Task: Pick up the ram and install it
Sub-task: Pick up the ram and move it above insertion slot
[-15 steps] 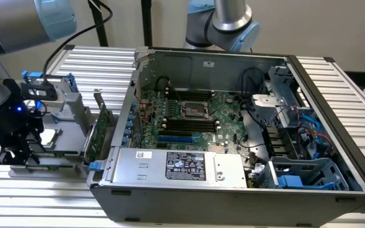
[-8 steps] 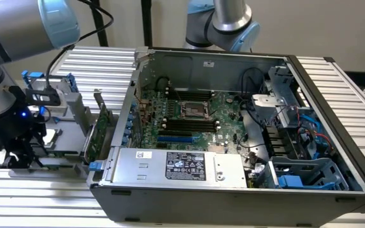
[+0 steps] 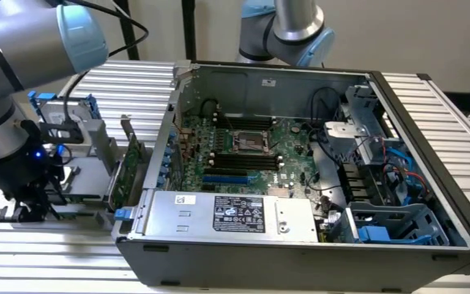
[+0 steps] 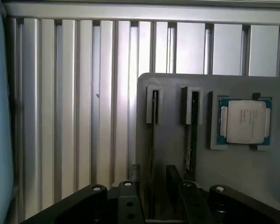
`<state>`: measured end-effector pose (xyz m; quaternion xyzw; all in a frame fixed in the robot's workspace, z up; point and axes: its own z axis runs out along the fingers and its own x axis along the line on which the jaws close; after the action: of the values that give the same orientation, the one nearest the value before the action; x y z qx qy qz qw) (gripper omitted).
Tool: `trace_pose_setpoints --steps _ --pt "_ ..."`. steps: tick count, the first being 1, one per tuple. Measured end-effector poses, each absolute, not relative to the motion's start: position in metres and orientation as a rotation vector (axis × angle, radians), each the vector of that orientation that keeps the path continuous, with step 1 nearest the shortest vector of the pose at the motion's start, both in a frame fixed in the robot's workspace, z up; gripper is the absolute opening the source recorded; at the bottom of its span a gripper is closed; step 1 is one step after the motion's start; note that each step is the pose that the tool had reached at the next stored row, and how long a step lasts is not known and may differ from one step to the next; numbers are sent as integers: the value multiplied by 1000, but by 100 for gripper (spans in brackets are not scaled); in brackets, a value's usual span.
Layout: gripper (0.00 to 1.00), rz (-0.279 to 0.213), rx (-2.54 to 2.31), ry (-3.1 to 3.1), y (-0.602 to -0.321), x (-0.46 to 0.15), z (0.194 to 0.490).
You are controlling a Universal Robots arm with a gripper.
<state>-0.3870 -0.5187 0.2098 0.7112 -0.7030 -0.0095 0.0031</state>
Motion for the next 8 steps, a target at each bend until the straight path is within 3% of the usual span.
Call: trace_pose_setpoints --steps 8 --pt "100 -30 2230 -2204 -519 -387 196"
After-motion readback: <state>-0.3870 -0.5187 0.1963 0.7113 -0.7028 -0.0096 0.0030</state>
